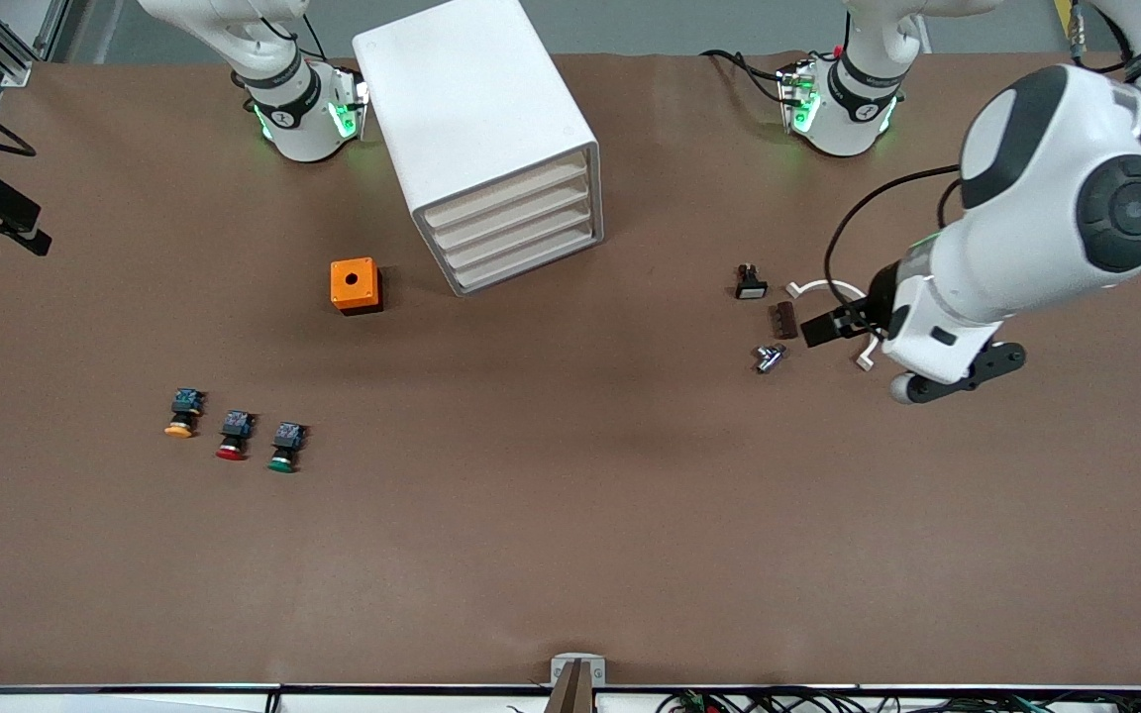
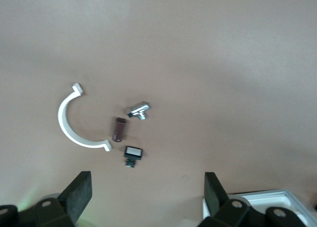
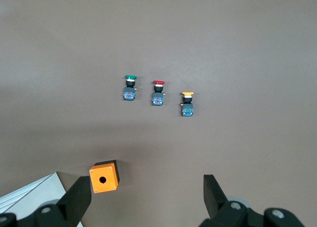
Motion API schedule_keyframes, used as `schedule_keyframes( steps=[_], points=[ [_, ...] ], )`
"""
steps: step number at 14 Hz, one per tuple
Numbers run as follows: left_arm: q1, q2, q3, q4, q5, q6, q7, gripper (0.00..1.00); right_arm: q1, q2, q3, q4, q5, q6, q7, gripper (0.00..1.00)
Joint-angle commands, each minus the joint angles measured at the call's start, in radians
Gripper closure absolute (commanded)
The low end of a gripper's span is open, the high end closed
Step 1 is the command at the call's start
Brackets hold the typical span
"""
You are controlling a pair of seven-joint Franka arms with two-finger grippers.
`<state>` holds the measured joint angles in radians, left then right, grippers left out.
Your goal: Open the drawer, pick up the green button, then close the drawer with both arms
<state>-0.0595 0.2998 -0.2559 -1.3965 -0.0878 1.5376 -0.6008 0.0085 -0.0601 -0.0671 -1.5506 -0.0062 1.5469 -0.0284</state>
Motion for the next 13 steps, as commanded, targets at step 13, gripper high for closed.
schedule_keyframes(
  steps=[13],
  points=[
    [0.017, -0.261, 0.266, -0.275, 0.019, -0.051, 0.544, 0.00, 0.008, -0.001, 0.003, 0.009, -0.014, -0.010, -0.004, 0.00]
  ],
)
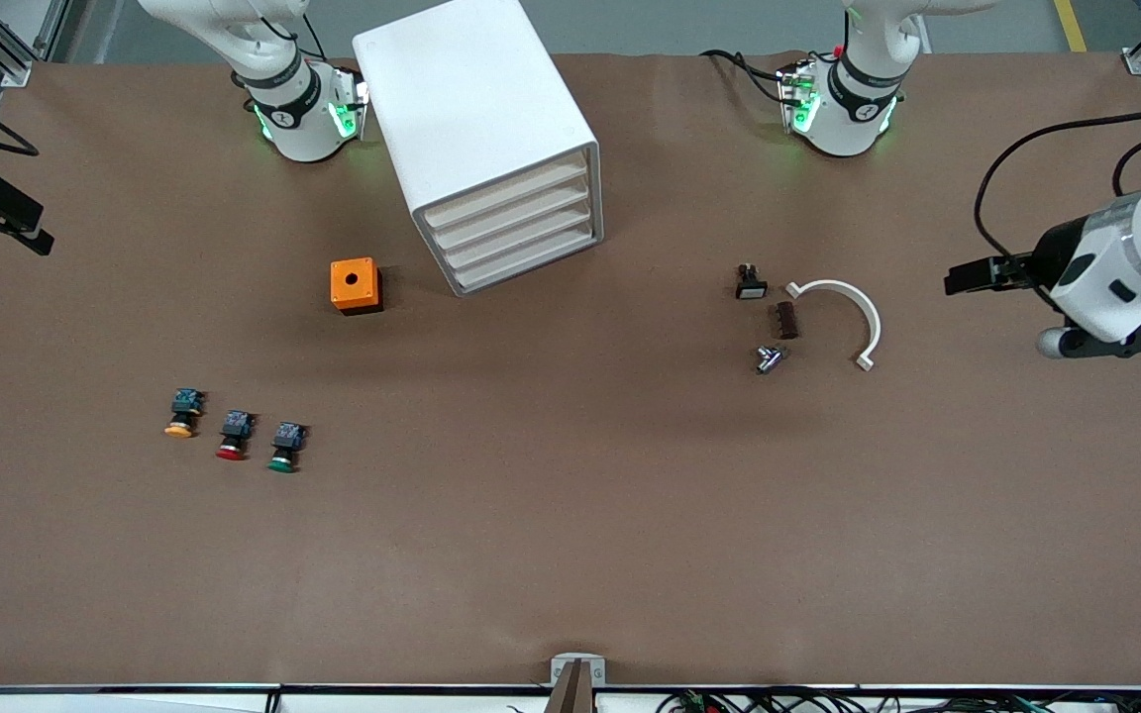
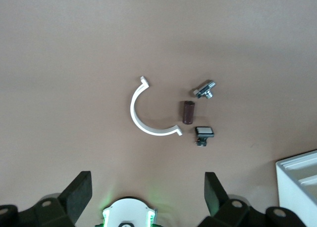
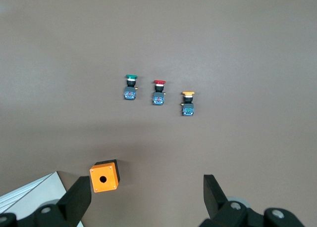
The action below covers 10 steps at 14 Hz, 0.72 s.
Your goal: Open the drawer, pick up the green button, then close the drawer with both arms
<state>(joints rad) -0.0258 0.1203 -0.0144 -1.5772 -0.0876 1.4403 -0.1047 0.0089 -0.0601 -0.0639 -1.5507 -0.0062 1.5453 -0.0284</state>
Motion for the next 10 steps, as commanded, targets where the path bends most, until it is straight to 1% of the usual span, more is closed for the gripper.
schedule_keyframes(
  steps=[1, 3, 5, 6, 10],
  points=[
    [-0.017, -0.102, 0.028, -0.119, 0.022, 0.066, 0.062, 0.00, 0.008, -0.001, -0.001, 0.006, -0.014, -0.005, -0.002, 0.00],
    [-0.020, -0.151, 0.027, -0.170, 0.058, 0.129, 0.063, 0.00, 0.006, -0.001, -0.001, 0.008, -0.015, -0.002, -0.004, 0.00],
    [-0.026, -0.171, 0.018, -0.178, 0.066, 0.164, 0.063, 0.00, 0.008, -0.001, -0.001, 0.006, -0.015, -0.002, -0.004, 0.00],
    [-0.026, -0.172, 0.017, -0.165, 0.071, 0.175, 0.063, 0.00, 0.008, -0.001, -0.001, 0.006, -0.015, -0.002, -0.004, 0.00],
    [-0.023, -0.148, 0.014, -0.063, 0.069, 0.184, 0.063, 0.00, 0.008, -0.001, -0.001, 0.008, -0.014, -0.002, -0.004, 0.00]
  ],
)
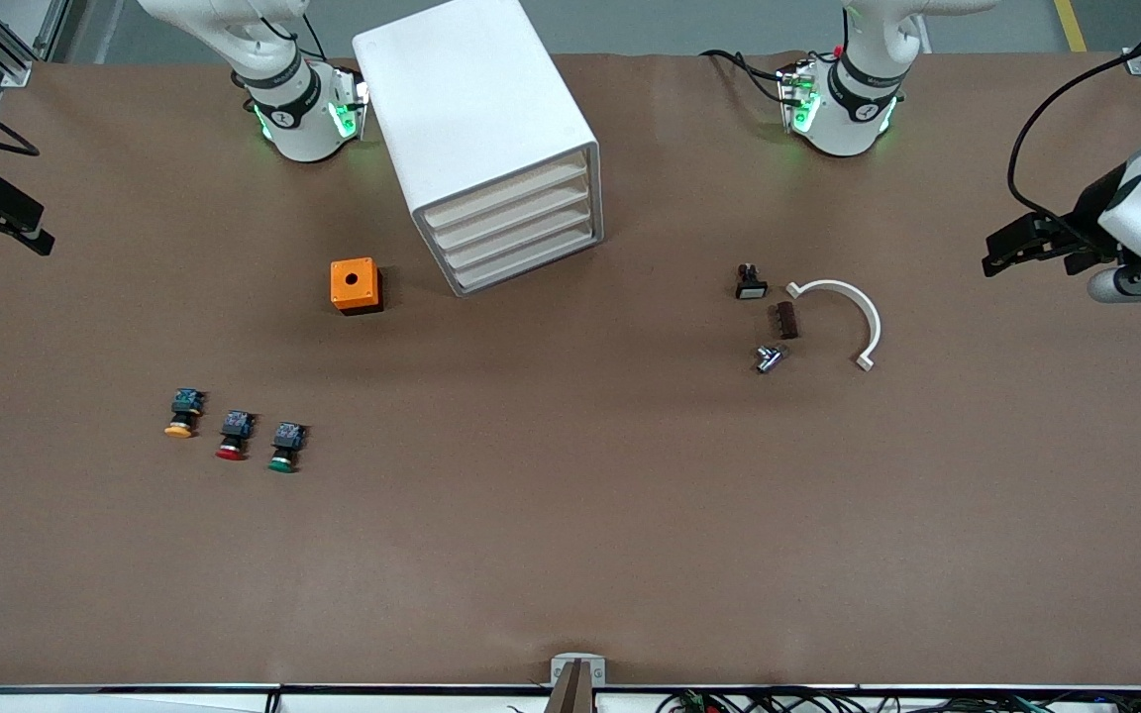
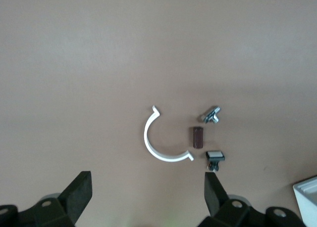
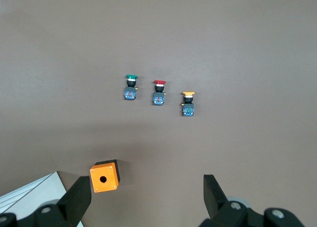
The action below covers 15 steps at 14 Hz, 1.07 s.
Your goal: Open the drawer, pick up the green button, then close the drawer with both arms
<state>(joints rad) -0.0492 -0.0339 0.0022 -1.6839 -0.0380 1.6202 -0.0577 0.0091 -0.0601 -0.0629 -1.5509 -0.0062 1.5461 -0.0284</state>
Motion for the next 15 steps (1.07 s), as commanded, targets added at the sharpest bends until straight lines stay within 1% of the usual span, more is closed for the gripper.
schedule_keyframes(
  steps=[1, 4, 6, 15],
  points=[
    [0.005, 0.008, -0.002, 0.059, 0.015, 0.004, 0.015, 0.00, 0.009, -0.001, -0.002, 0.006, -0.014, -0.003, -0.004, 0.00],
    [0.009, -0.001, 0.002, 0.079, 0.013, -0.006, 0.012, 0.00, 0.009, -0.001, -0.002, 0.006, -0.014, 0.000, -0.002, 0.00],
    [0.008, -0.001, -0.001, 0.078, 0.016, -0.023, 0.007, 0.00, 0.009, -0.001, -0.002, 0.009, -0.014, 0.000, -0.002, 0.00],
    [-0.001, 0.005, -0.004, 0.075, 0.018, -0.025, 0.007, 0.00, 0.020, -0.001, -0.002, 0.005, -0.015, 0.000, 0.001, 0.00]
  ],
)
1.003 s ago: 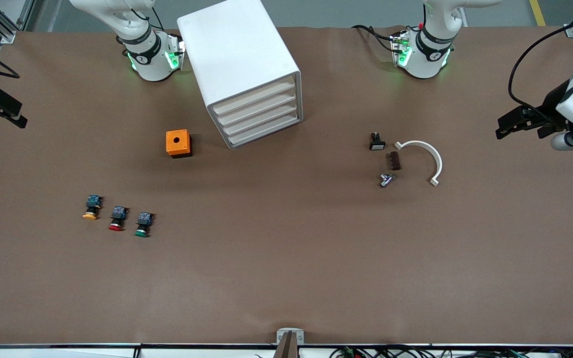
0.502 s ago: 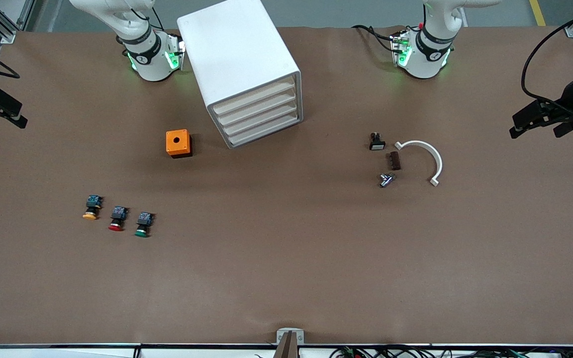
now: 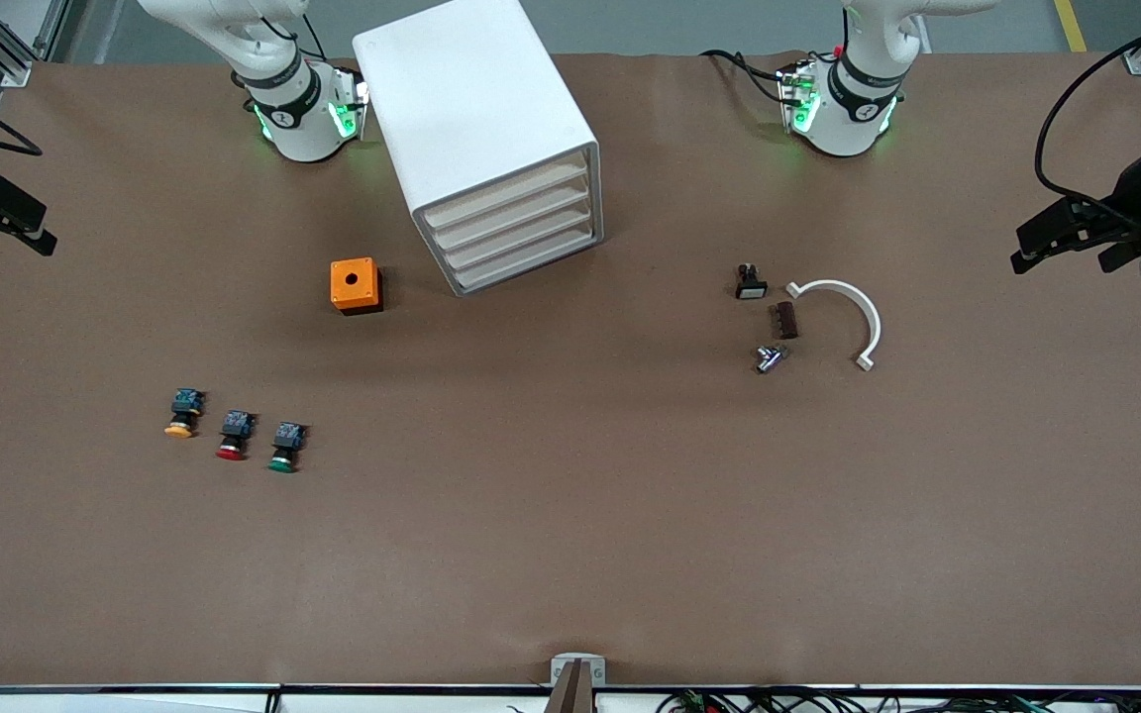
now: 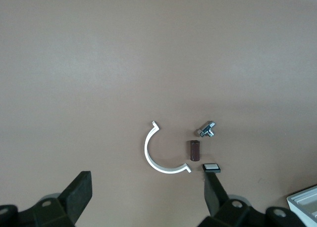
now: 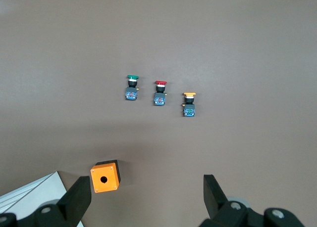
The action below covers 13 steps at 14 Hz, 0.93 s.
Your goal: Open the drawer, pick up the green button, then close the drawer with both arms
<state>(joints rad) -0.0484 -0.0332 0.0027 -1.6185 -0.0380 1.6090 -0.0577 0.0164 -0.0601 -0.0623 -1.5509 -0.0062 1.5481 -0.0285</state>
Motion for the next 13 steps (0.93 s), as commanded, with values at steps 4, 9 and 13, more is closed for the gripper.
schedule_keyframes(
  steps=[4, 9, 13],
  points=[
    [-0.002, 0.004, -0.010, 0.011, 0.020, -0.014, 0.010, 0.00, 0.016, 0.002, -0.004, 0.002, -0.015, 0.010, 0.004, 0.00],
    [-0.004, 0.007, -0.012, 0.012, 0.021, -0.014, 0.009, 0.00, 0.010, -0.001, -0.005, -0.014, -0.011, 0.013, 0.004, 0.00],
    [-0.002, 0.007, -0.013, 0.014, 0.020, -0.014, 0.009, 0.00, 0.011, -0.001, -0.005, -0.017, -0.011, 0.013, 0.004, 0.00]
  ],
)
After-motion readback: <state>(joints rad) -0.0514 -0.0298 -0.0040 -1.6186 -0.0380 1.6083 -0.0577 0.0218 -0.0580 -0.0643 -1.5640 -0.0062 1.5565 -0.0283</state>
